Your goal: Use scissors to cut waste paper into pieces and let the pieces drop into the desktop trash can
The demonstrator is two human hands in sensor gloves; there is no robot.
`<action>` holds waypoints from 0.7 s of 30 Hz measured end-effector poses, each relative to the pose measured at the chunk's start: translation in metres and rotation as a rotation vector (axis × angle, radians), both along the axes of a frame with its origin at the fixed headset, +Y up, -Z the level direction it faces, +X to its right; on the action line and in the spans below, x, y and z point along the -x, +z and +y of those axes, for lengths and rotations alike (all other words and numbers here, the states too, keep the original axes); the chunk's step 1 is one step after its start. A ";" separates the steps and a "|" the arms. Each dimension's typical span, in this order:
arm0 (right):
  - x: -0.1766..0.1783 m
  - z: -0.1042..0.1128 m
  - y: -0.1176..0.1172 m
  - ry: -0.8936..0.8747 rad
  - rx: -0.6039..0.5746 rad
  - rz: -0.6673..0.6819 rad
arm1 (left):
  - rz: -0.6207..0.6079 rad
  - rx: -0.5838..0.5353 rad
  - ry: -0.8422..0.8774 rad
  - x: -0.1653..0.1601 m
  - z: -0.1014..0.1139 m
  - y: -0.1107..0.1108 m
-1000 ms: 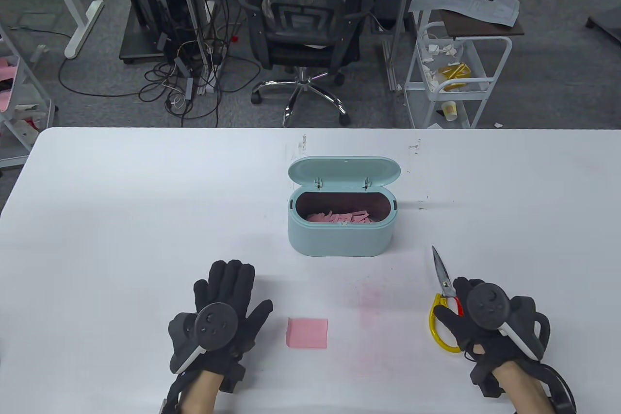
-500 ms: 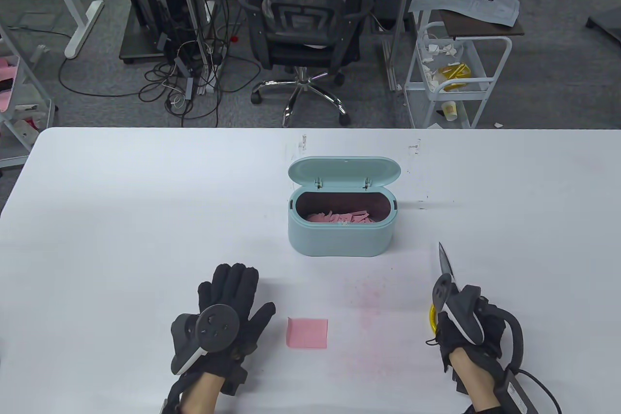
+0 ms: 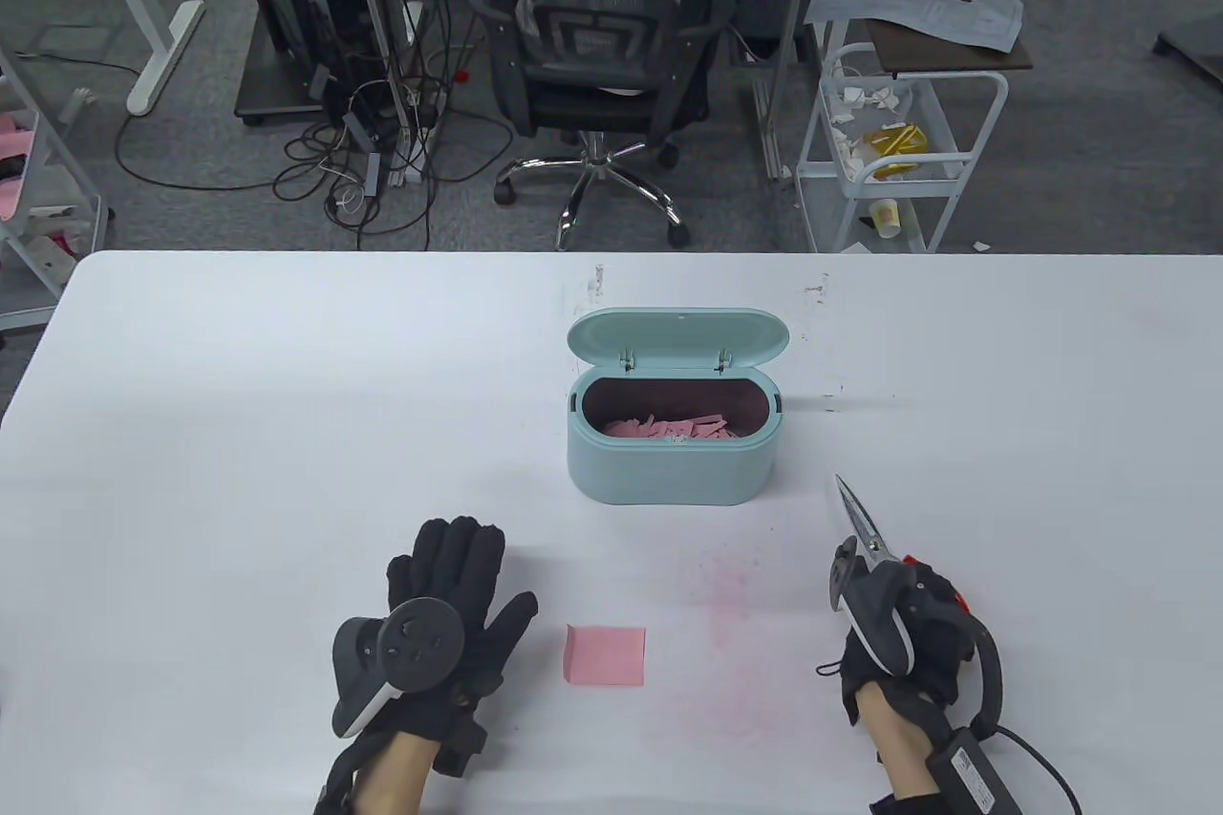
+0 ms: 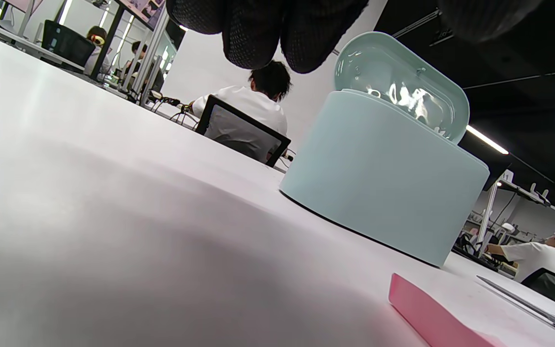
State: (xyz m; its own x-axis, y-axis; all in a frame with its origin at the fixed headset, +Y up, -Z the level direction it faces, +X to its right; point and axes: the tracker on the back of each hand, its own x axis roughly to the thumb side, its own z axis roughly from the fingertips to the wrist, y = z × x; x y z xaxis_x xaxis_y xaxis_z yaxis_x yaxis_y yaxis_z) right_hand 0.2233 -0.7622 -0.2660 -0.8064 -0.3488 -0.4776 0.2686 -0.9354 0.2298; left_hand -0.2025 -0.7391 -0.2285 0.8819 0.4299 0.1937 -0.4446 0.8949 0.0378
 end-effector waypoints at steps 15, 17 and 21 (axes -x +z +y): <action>-0.063 0.016 0.022 -1.521 -0.382 0.092 | -0.030 0.012 -0.004 -0.006 0.000 0.000; -0.058 0.025 0.019 -1.665 -0.458 0.090 | -0.024 0.023 -0.005 -0.005 -0.001 0.000; -0.038 0.050 0.015 -1.730 -0.423 0.242 | -0.010 0.029 0.005 -0.003 -0.002 -0.001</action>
State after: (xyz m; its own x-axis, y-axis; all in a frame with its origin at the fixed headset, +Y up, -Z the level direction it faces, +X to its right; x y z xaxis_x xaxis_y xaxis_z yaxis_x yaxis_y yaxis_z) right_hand 0.2613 -0.7124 -0.2514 -0.1448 0.9809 -0.1299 -0.9894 -0.1417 0.0330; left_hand -0.1998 -0.7415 -0.2295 0.8779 0.4394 0.1902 -0.4489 0.8935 0.0076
